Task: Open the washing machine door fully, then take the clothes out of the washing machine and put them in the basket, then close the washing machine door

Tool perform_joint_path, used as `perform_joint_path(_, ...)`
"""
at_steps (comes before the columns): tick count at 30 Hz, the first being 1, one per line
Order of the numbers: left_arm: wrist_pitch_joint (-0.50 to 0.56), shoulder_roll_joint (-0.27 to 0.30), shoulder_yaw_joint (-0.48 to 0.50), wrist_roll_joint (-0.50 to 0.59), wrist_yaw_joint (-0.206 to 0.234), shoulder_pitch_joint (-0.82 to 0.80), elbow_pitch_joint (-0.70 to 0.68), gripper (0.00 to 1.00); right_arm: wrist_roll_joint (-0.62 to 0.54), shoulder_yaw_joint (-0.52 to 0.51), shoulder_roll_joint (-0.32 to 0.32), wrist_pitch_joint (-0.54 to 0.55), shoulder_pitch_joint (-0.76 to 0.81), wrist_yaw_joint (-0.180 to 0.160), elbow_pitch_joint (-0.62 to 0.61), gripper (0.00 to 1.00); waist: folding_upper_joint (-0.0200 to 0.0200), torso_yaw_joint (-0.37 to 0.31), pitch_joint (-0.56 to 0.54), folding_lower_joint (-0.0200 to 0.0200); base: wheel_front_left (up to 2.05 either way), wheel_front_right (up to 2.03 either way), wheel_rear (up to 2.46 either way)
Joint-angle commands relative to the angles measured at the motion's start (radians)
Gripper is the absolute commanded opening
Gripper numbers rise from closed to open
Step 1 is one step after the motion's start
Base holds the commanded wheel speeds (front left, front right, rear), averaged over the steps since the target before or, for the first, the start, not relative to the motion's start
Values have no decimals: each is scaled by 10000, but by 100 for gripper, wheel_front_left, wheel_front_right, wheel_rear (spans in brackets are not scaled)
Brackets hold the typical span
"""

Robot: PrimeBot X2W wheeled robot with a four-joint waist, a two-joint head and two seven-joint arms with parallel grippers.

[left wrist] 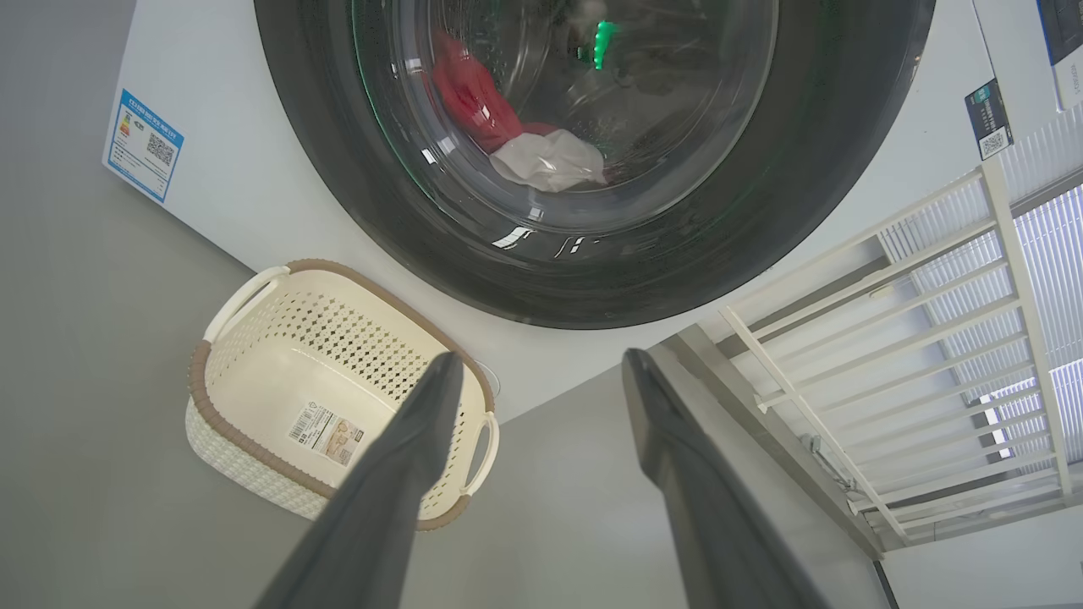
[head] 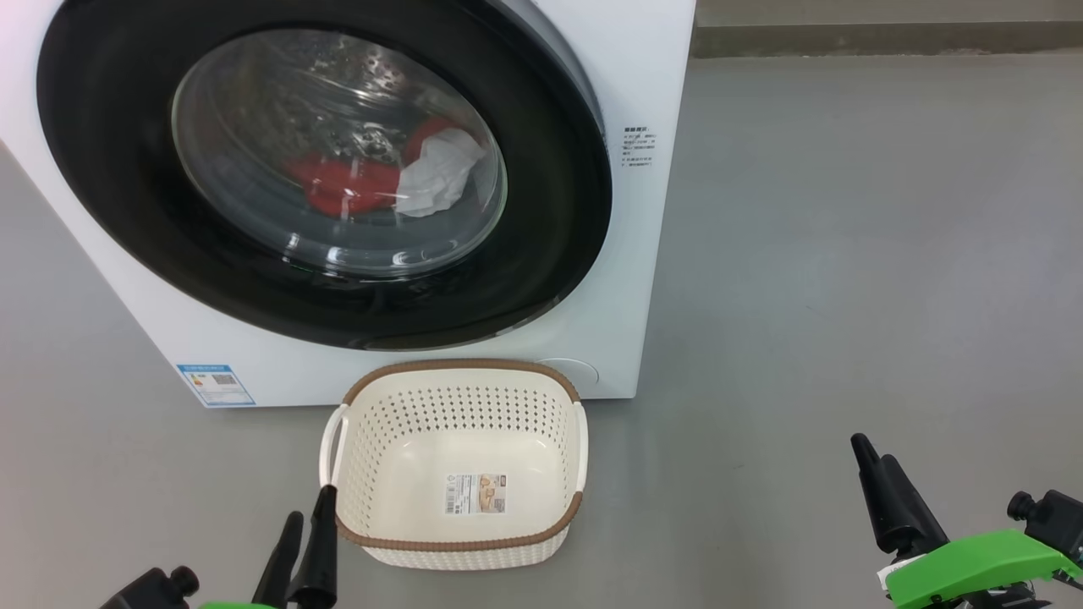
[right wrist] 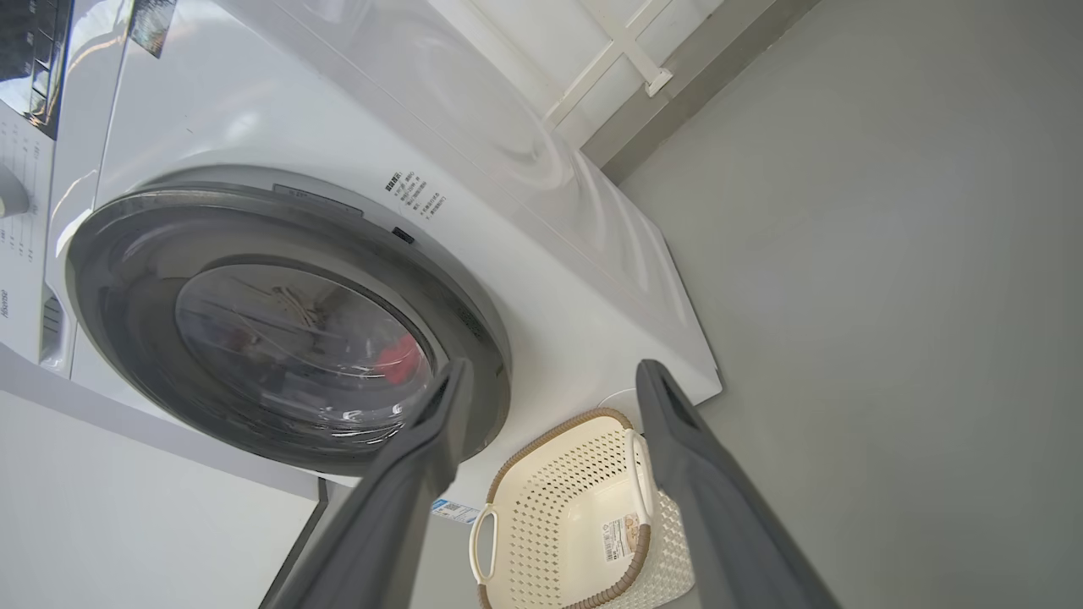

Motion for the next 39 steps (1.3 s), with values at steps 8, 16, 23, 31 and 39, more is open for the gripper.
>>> perform_joint_path(8, -336, 163, -8, 1254, 203, -66, -486, 100, -961, 265, -303, -324, -107, -4, -456, 100, -1, -70, 28, -1, 0, 0, 0)
perform_joint_path(16, -574, 176, -106, 2268, 336, -29, -689, 100, -1732, 385, -401, -560, -23, -4, -590, 100, -1, -110, 50, -1, 0, 0, 0)
perform_joint_path(23, -782, 186, -203, 3151, 456, 59, -824, 100, -2391, 431, -484, -766, 90, -5, -717, 100, -1, -129, 21, -1, 0, 0, 0)
perform_joint_path(31, -1019, 199, -316, 4176, 568, 129, -982, 100, -3180, 424, -539, -1001, 225, -5, -787, 100, -1, -129, 9, -1, 0, 0, 0)
perform_joint_path(39, -1256, 211, -394, 5197, 705, 202, -1151, 100, -3922, 520, -604, -1235, 312, -6, -756, 100, -1, -163, 15, -1, 0, 0, 0)
